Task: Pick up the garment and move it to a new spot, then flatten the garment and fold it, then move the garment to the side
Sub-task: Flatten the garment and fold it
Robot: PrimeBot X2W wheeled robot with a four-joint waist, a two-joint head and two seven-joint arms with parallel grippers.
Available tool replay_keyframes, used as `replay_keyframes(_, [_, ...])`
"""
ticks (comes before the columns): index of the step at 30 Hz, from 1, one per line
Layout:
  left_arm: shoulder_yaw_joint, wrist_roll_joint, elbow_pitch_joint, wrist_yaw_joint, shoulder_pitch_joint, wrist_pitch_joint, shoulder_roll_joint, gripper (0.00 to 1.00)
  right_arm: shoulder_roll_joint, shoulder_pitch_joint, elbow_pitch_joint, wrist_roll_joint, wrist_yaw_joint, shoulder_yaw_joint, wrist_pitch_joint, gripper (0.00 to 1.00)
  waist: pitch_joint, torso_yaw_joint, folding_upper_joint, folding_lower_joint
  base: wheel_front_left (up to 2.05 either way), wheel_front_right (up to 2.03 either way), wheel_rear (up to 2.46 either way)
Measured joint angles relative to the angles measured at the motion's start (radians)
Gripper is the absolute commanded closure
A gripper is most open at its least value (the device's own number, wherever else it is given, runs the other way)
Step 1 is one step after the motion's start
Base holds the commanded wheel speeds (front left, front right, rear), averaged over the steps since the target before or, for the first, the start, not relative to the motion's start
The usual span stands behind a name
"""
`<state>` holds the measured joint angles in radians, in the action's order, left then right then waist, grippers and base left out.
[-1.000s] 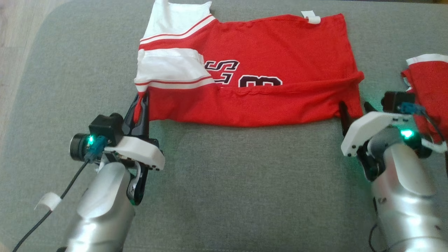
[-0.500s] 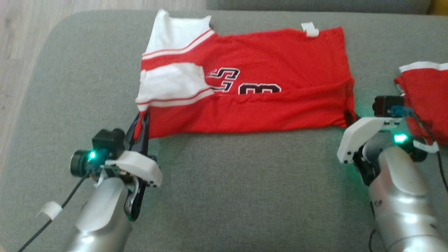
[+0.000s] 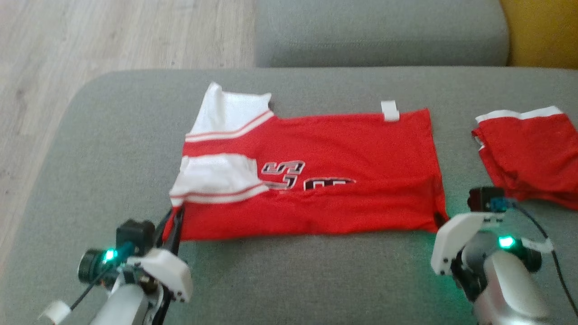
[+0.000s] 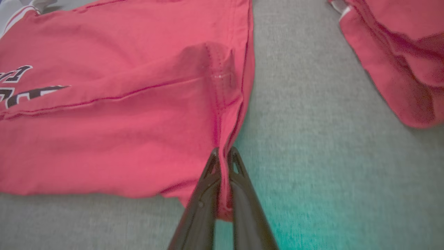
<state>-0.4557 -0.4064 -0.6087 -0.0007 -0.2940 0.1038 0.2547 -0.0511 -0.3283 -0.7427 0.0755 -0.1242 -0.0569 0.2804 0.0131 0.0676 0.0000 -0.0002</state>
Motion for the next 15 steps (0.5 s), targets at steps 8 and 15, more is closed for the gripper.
replay_keyframes(8, [-0.009,-0.016,0.134,0.0,0.099,-0.078,0.056,1.0,0.0,0.19,0.288,0.041,0.0,0.006,0.154,1.0,-0.025,-0.01,0.0,0.0001,0.0,0.0,0.0])
replay_keyframes(15, [-0.009,-0.027,0.172,0.017,0.099,-0.086,0.057,1.0,0.004,0.252,0.414,0.05,0.0,-0.018,0.188,1.0,-0.001,-0.011,0.0,0.0002,0.0,0.0,0.0])
